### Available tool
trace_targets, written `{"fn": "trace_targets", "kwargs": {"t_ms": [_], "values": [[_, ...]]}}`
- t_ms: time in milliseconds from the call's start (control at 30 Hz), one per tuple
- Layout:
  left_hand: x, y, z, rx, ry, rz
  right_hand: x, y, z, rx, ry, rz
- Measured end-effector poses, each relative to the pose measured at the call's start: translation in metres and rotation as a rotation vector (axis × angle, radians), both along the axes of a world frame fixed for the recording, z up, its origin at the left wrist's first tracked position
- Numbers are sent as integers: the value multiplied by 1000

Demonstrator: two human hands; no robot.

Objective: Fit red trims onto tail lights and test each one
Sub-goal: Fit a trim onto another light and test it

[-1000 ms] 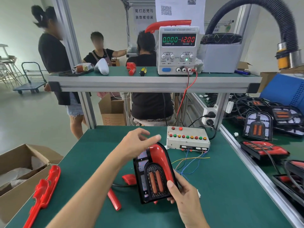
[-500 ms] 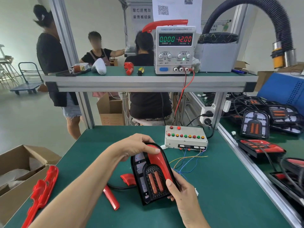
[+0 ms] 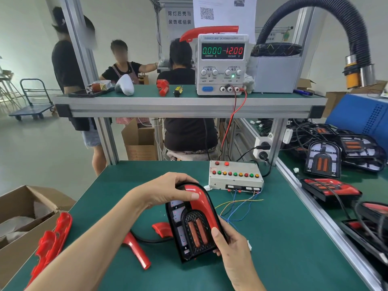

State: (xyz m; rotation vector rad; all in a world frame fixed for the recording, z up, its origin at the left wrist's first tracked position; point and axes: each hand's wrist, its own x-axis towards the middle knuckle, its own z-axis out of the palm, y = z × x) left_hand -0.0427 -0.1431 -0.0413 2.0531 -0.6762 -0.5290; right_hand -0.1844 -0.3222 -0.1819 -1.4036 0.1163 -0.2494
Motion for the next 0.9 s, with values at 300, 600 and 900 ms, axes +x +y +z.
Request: {"fn": "trace_targets", "kwargs": {"t_ms": [300,600,900], "values": [[3,-6,-4,-71,23,36,0,-2,-1,-36,15,-4],[7,-6,-5,-55,138,100,1,-3,2,-16,7,12],[2,-16,-6,-179,423,157,-2,-2,7,-12,-7,10]]}}
